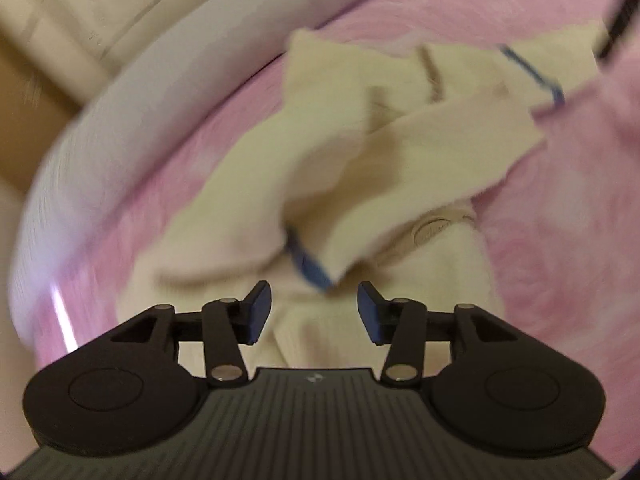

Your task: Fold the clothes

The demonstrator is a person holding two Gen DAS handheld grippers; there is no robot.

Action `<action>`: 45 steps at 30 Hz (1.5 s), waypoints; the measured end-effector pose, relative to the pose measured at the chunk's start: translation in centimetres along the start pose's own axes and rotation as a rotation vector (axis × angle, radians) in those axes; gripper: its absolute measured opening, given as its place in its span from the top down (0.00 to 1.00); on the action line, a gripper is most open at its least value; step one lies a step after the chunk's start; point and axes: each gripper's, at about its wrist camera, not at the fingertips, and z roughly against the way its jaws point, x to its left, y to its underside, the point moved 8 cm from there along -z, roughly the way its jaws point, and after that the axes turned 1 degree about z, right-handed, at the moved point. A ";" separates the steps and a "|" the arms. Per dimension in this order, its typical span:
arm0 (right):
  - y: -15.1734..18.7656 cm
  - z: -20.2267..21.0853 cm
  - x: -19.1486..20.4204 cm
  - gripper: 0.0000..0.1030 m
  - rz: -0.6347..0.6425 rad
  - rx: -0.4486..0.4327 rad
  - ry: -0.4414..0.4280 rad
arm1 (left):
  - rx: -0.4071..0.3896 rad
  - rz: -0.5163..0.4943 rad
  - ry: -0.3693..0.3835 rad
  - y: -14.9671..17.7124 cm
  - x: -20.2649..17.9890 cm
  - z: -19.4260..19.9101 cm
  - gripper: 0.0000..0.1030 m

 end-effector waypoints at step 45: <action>3.7 -3.8 19.9 0.90 -0.277 0.078 -0.588 | 0.116 1.567 0.345 20.1 16.1 0.5 0.96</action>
